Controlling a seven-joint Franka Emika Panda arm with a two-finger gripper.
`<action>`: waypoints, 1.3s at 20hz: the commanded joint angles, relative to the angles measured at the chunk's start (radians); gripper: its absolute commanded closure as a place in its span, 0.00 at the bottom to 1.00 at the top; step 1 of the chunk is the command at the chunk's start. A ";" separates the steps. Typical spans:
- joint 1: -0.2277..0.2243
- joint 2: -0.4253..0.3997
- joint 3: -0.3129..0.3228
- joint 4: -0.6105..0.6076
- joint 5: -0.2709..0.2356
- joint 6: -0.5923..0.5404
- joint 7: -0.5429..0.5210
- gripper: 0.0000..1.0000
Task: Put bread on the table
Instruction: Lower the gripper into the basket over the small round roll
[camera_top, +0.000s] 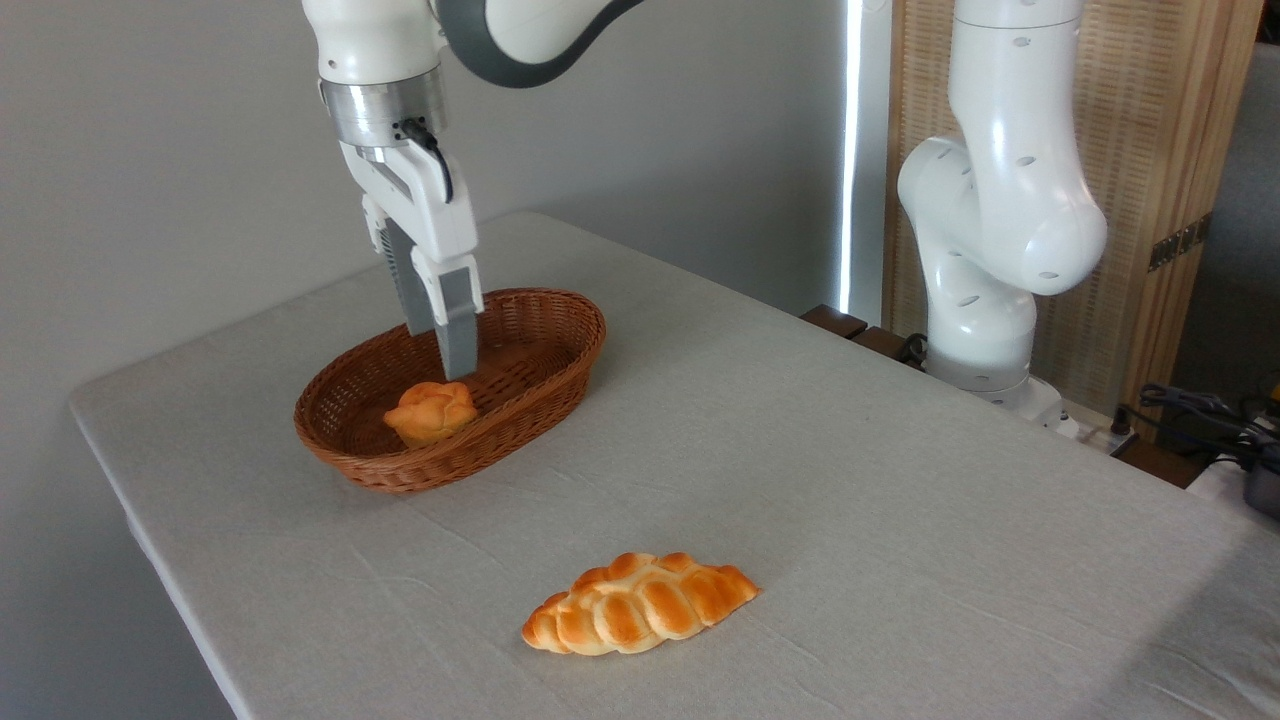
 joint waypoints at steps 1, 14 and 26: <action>0.000 0.013 -0.048 -0.034 -0.025 0.063 -0.051 0.00; -0.022 0.162 -0.099 -0.034 0.030 0.155 -0.103 0.00; -0.026 0.182 -0.100 -0.031 0.075 0.146 -0.103 0.72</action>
